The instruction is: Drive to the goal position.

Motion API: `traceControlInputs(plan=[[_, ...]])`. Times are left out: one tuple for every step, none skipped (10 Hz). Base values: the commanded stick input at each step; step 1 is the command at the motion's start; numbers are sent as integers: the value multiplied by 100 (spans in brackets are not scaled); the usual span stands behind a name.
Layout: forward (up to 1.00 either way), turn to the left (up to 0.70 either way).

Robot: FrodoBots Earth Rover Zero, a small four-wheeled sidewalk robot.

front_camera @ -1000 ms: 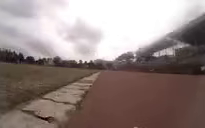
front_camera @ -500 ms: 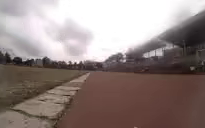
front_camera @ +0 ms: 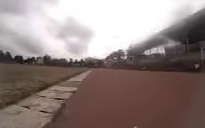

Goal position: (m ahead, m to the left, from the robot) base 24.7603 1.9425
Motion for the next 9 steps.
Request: traceControlInputs(plan=[[100, 0], [100, 0], [100, 0], [100, 0], [100, 0], [100, 0], [100, 0], [100, 0], [100, 0]])
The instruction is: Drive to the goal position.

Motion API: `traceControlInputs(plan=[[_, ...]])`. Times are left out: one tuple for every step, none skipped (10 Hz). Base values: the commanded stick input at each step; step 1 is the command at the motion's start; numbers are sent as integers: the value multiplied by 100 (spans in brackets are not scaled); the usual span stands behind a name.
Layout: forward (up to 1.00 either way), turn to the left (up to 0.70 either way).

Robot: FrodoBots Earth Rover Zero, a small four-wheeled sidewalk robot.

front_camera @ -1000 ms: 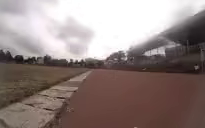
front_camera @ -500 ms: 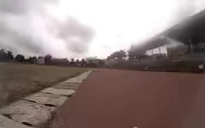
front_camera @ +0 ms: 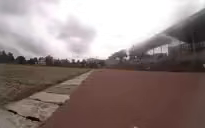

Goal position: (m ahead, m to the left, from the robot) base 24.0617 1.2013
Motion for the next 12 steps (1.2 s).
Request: traceControlInputs(plan=[[100, 0], [100, 0], [100, 0], [100, 0], [100, 0], [100, 0], [100, 0], [100, 0], [100, 0], [100, 0], [100, 0], [100, 0]])
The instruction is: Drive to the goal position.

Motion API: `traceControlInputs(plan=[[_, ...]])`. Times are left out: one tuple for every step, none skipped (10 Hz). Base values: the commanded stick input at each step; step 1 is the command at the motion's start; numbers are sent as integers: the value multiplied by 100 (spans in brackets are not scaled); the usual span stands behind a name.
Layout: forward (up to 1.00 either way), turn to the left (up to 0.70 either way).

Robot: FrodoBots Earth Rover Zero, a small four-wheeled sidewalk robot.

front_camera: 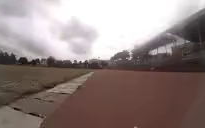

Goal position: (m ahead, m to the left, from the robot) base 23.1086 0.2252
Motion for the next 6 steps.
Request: traceControlInputs(plan=[[100, 0], [100, 0], [100, 0], [100, 0], [100, 0], [100, 0]])
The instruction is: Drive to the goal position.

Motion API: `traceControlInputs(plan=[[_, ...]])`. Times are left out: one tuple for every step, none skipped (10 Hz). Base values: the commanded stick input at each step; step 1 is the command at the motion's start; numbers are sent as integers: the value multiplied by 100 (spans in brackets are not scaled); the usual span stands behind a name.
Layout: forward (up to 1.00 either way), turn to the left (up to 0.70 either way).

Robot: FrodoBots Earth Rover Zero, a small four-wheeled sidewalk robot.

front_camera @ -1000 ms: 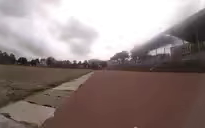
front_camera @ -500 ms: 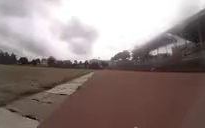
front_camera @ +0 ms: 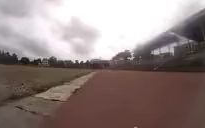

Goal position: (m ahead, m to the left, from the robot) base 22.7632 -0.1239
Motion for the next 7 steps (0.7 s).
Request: traceControlInputs(plan=[[100, 0], [100, 0], [100, 0], [100, 0], [100, 0], [100, 0], [100, 0]])
